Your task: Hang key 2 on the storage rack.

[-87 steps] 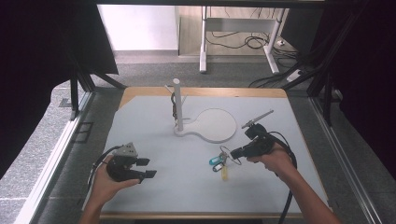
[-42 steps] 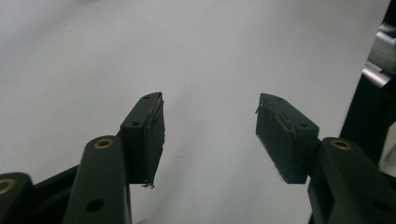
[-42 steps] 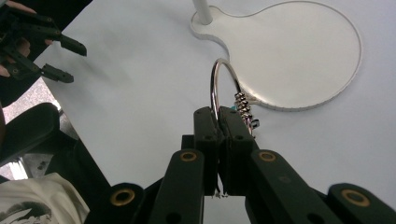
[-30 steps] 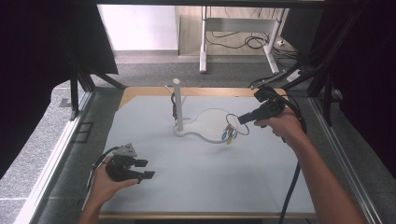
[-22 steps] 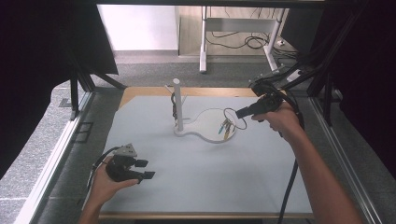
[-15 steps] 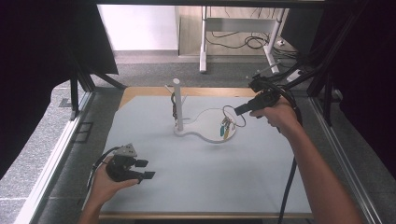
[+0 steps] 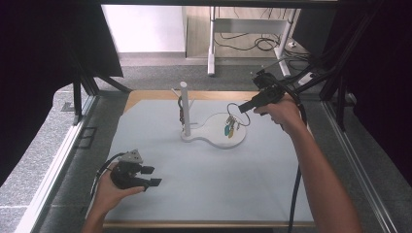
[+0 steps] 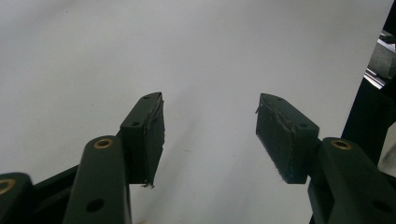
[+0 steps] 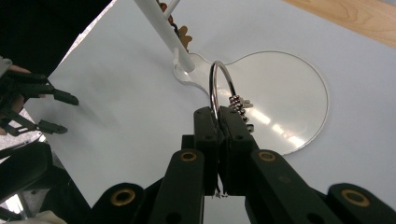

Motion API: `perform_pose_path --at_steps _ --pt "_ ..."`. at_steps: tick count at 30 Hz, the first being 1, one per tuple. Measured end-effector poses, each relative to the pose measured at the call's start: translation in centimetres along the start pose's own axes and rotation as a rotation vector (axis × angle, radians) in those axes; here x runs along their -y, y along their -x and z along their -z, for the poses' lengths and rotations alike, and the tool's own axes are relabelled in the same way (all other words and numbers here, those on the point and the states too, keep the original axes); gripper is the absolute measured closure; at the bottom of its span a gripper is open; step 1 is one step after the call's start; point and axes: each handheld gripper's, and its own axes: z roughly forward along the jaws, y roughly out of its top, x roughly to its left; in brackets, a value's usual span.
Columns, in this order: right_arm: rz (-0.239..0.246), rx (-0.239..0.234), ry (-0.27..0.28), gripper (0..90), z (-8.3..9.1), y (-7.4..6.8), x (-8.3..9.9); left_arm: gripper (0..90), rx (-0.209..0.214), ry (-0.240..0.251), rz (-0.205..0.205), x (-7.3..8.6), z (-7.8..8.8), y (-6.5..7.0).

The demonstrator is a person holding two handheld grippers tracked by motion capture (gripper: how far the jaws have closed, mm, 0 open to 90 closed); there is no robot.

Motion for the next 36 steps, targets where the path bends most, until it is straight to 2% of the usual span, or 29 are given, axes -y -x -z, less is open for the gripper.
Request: perform_pose_path --at_steps 13,17,36 --pt "-0.024 0.018 0.005 87.0 -0.6 0.5 -1.8 42.5 0.002 0.003 -0.002 0.0 0.0 0.0" --pt "-0.005 0.025 -0.003 86.9 -0.7 0.1 -2.5 42.4 0.003 -0.001 -0.003 0.0 0.1 0.0" --pt "0.019 0.028 -0.015 87.0 -1.8 -1.0 -4.9 42.5 0.006 0.006 -0.001 0.1 0.3 -0.1"
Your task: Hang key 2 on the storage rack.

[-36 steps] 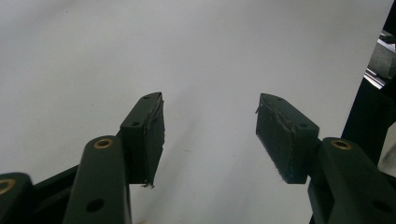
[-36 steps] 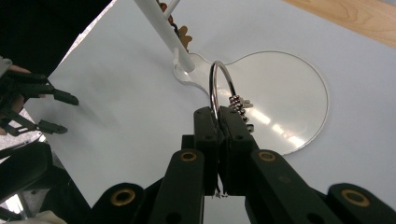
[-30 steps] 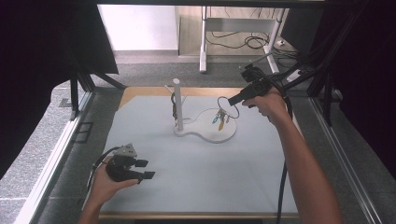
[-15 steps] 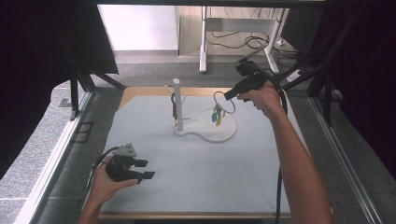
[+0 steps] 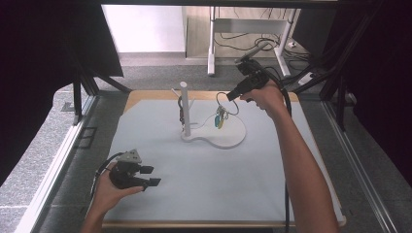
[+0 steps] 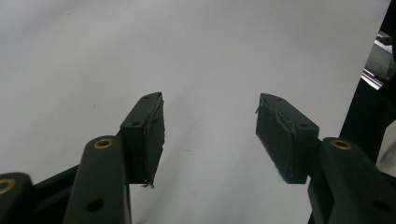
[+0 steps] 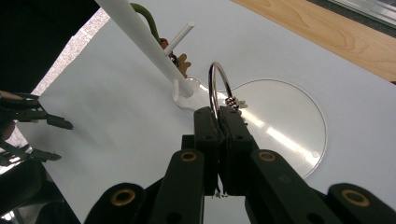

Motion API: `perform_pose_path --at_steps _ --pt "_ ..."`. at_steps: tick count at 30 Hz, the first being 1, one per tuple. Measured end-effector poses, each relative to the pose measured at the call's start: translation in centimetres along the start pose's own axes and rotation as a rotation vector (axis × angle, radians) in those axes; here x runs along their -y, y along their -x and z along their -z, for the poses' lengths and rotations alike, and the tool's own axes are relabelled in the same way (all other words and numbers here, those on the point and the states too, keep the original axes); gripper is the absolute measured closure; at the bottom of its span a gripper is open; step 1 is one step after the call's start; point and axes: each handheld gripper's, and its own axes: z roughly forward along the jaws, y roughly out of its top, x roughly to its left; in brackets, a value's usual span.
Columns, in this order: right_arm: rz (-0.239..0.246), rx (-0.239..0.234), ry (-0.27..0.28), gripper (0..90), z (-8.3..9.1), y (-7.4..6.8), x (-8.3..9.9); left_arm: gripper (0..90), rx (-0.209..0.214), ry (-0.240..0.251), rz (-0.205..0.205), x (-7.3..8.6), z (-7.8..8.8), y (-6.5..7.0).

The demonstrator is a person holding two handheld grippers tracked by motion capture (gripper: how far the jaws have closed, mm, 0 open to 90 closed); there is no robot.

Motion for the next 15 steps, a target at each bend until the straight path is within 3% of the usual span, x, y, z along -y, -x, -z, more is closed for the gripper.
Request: perform_pose_path --at_steps 15 --pt "0.024 -0.004 -0.009 87.0 -1.2 -1.2 -1.9 42.5 0.001 0.008 0.006 0.0 0.1 0.0"
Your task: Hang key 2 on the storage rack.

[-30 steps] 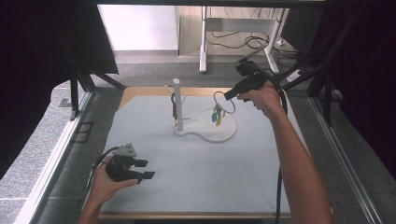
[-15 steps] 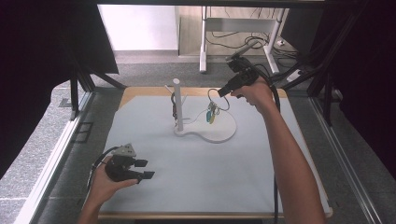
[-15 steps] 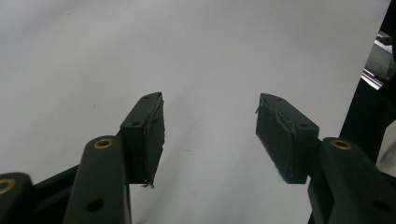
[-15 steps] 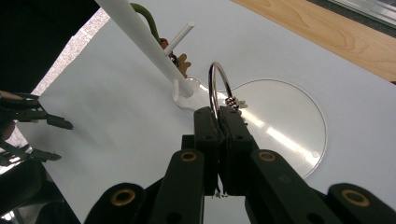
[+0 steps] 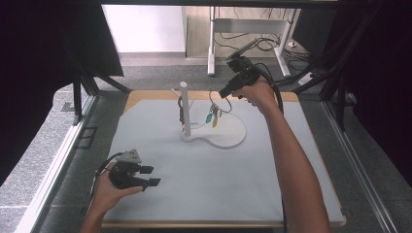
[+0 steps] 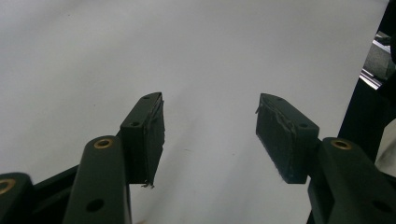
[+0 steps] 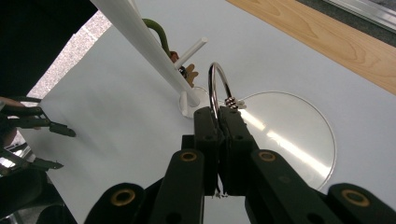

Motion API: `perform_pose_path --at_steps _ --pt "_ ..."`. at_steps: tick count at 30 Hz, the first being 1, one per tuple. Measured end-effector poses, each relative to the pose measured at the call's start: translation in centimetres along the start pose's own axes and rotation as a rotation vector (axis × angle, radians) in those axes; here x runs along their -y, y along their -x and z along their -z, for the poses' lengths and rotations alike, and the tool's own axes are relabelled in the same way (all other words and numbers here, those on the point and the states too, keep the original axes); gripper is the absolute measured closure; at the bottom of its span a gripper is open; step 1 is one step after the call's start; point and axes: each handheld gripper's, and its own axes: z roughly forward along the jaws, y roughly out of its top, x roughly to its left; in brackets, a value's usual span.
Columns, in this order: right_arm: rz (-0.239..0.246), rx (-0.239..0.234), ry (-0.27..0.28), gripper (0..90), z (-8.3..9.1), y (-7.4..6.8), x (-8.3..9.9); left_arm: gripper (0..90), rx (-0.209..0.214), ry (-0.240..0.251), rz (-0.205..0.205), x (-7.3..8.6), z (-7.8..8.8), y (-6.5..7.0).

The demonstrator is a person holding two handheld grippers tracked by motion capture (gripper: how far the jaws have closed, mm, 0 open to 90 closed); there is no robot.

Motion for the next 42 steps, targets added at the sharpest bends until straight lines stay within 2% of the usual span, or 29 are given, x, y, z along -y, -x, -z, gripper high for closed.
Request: perform_pose_path --at_steps 18,26,42 --pt "0.021 0.009 -0.009 87.0 -1.1 -0.9 -1.8 42.4 0.008 0.005 -0.004 0.0 0.2 -0.1" --pt "0.023 0.010 -0.024 86.9 -2.2 -1.1 -2.7 42.4 0.005 0.010 -0.001 0.1 0.4 -0.1" --pt "0.008 0.026 -0.032 87.0 -4.9 -0.3 -3.8 42.5 0.007 0.019 -0.008 0.1 0.7 -0.4"
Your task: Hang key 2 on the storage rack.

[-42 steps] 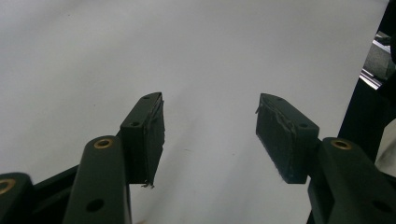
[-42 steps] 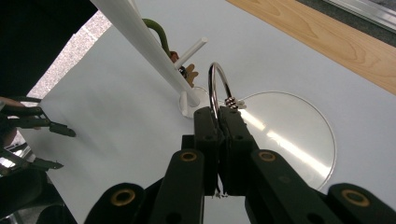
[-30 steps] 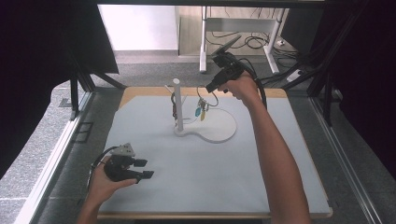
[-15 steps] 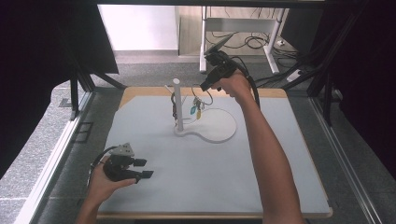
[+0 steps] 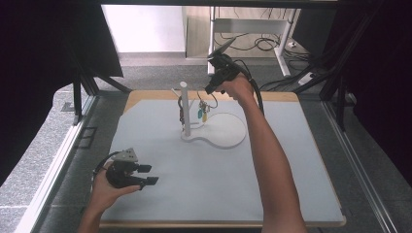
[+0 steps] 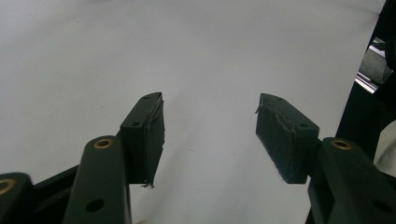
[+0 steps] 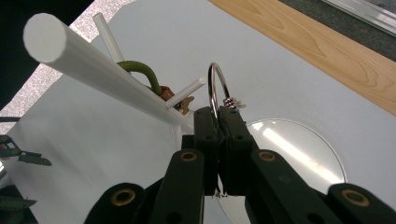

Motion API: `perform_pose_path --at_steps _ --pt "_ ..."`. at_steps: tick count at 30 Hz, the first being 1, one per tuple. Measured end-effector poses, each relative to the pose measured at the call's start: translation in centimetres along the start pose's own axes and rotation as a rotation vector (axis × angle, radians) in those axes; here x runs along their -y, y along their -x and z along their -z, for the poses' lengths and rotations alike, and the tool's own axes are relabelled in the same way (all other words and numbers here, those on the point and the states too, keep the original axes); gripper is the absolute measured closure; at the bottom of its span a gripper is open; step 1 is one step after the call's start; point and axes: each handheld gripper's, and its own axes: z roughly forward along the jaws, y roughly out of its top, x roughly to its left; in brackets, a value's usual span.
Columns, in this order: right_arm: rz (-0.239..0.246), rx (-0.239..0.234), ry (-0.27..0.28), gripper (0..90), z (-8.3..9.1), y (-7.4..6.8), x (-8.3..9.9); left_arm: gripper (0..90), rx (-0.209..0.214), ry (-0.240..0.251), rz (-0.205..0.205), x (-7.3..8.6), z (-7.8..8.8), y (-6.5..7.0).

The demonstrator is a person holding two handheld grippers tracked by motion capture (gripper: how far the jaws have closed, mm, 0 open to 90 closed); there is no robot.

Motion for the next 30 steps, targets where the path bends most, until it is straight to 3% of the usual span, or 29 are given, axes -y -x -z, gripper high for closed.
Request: perform_pose_path --at_steps 18,30 --pt "0.029 -0.009 -0.017 86.9 -1.8 -0.8 -0.1 42.5 0.006 -0.003 -0.005 0.0 -0.2 0.1" --pt "0.045 -0.049 -0.030 86.9 -3.9 -1.7 0.4 42.5 0.007 -0.012 -0.005 -0.1 -0.4 0.2"
